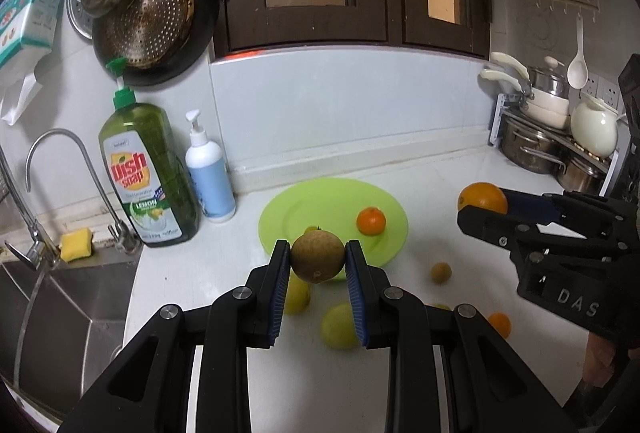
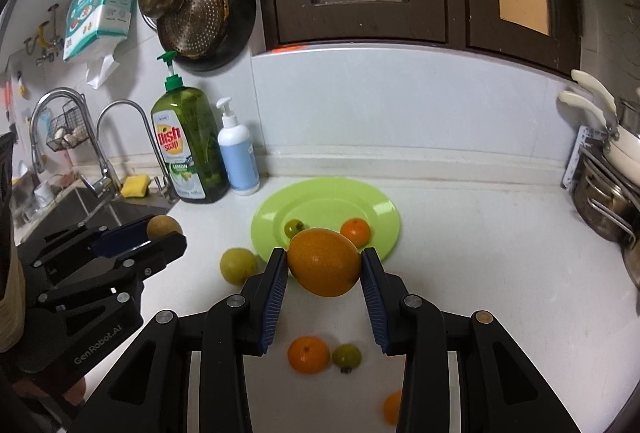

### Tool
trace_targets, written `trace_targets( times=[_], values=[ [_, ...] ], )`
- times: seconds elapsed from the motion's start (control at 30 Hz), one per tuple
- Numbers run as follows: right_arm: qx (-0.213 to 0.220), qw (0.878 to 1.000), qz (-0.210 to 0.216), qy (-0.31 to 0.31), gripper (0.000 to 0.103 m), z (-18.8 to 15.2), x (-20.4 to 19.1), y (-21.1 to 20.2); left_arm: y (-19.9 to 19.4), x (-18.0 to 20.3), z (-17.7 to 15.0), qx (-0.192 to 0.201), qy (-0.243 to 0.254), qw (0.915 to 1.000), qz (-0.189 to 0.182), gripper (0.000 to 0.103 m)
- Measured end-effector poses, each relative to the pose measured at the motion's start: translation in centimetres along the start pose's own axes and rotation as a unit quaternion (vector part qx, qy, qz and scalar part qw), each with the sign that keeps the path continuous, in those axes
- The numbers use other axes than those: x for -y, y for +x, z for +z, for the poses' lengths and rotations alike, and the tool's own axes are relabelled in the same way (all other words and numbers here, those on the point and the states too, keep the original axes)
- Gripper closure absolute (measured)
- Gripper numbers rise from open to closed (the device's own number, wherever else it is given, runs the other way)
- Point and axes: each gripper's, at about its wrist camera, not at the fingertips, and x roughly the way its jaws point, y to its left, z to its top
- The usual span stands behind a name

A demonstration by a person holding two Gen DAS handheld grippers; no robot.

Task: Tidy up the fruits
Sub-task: 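Lift and carry the brown fruit and the orange over the green plate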

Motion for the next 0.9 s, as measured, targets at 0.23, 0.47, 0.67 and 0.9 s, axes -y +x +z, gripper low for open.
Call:
trace_targets(
  times=[0.23, 0.47, 0.67, 0.9],
  values=[
    [0.005, 1.000, 0.006, -0.008, 0.065, 1.4, 0.2, 1.1, 1.0, 0.1, 1.9, 0.012, 0.006, 0.9999, 0.009, 0.075],
    [0.012, 1.000, 0.006, -0.013, 0.065, 2.9, 0.5, 2.4, 2.5, 0.0, 3.5, 0.016, 0.010, 0.9997, 0.014, 0.075],
    [0.009, 1.000, 0.002, -0.019, 0.065, 4.3, 1.2, 4.3, 4.4, -0.2, 4.6, 0.011, 0.011, 0.9998, 0.012, 0.075],
    [0.004, 1.000, -0.005, -0.021, 0.065, 5.8, 1.9, 6.8, 7.3, -0.9, 5.7, -0.001, 0.014, 0.9998, 0.013, 0.075]
  ],
)
